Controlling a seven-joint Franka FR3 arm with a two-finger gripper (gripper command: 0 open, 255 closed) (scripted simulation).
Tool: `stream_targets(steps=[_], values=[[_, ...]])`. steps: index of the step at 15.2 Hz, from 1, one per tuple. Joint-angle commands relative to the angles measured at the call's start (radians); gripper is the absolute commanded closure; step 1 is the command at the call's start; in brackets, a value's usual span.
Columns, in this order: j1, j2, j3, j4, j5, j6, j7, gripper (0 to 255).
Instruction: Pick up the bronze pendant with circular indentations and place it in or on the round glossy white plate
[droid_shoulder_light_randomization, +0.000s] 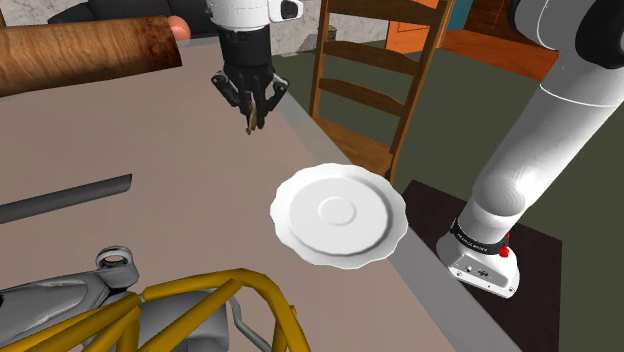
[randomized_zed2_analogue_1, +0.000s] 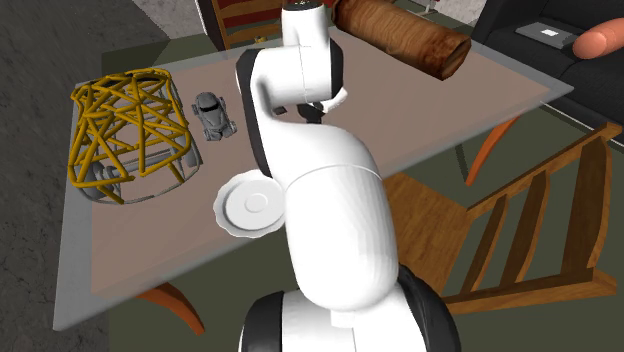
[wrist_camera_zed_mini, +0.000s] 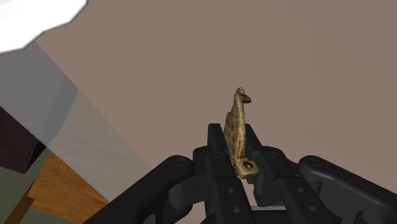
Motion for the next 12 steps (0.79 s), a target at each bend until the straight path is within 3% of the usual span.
stream_targets(steps=[1, 5, 8, 12], values=[[0.004, 0.016, 0.005, 0.039, -0.013, -0.03, 0.007, 255], [0.014, 0.044, 0.014, 0.108, -0.036, -0.084, 0.019, 255], [0.001, -0.1, -0.005, 0.001, 0.078, -0.064, -0.007, 255], [0.034, -0.265, -0.05, -0.112, 0.199, -0.064, -0.026, 255]])
